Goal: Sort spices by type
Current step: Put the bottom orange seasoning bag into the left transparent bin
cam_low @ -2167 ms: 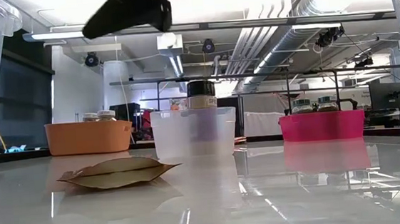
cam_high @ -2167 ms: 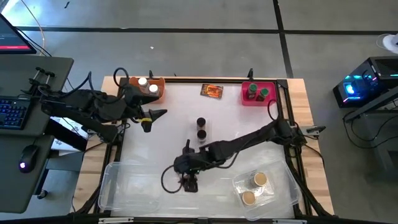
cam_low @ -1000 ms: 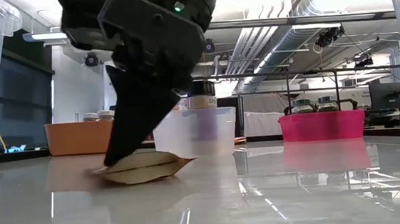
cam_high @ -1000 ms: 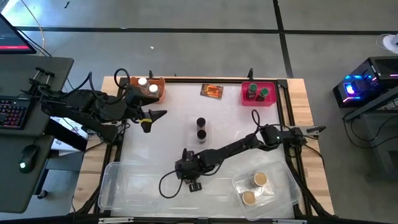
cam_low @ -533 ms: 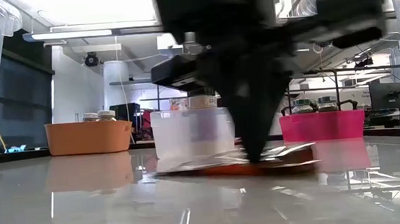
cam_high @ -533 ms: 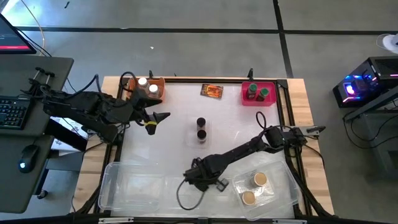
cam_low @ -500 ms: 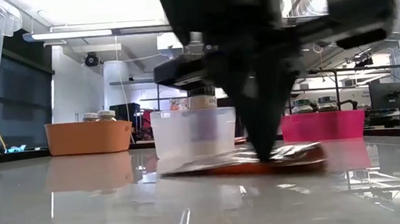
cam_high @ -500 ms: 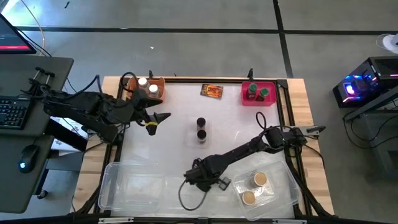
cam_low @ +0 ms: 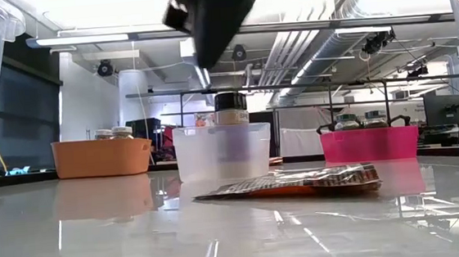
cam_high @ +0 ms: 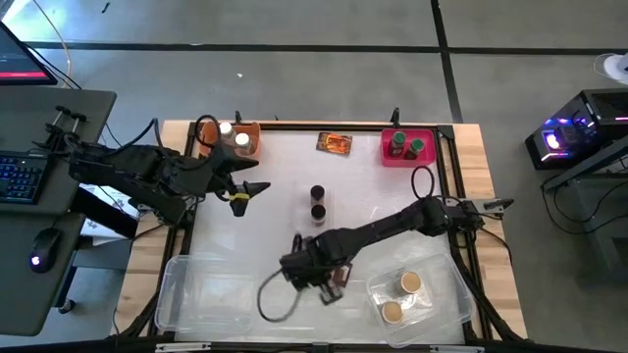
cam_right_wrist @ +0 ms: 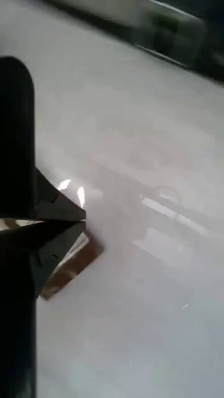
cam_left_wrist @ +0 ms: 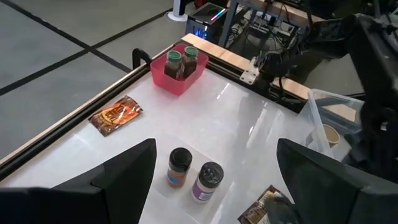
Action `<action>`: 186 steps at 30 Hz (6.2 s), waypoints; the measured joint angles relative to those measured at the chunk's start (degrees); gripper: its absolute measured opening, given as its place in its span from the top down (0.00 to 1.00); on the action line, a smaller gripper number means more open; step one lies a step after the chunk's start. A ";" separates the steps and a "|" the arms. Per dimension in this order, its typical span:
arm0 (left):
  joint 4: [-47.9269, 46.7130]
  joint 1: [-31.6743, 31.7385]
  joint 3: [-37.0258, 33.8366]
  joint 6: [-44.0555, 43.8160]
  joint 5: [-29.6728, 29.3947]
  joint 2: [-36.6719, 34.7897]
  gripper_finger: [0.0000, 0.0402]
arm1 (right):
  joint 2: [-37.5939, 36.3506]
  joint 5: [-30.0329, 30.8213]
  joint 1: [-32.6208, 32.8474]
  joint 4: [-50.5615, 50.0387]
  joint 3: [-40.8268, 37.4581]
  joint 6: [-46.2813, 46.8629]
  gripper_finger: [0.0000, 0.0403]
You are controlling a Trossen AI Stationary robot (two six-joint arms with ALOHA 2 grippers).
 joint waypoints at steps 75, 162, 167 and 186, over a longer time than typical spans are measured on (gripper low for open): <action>1.63 -16.10 -10.54 -6.81 -13.09 -4.90 0.20 | -12.67 11.04 1.67 30.80 -42.76 42.08 0.94; -5.20 4.57 -2.84 -17.60 20.44 14.44 1.00 | -32.62 28.94 -6.92 54.76 -42.82 24.67 0.73; -9.07 4.54 -2.86 -16.44 19.73 12.35 1.00 | -34.46 31.35 -6.92 51.42 -42.75 25.08 0.50; -2.38 -3.58 -2.88 26.80 20.00 5.54 1.00 | -35.98 4.40 -7.74 61.42 -42.73 26.85 0.33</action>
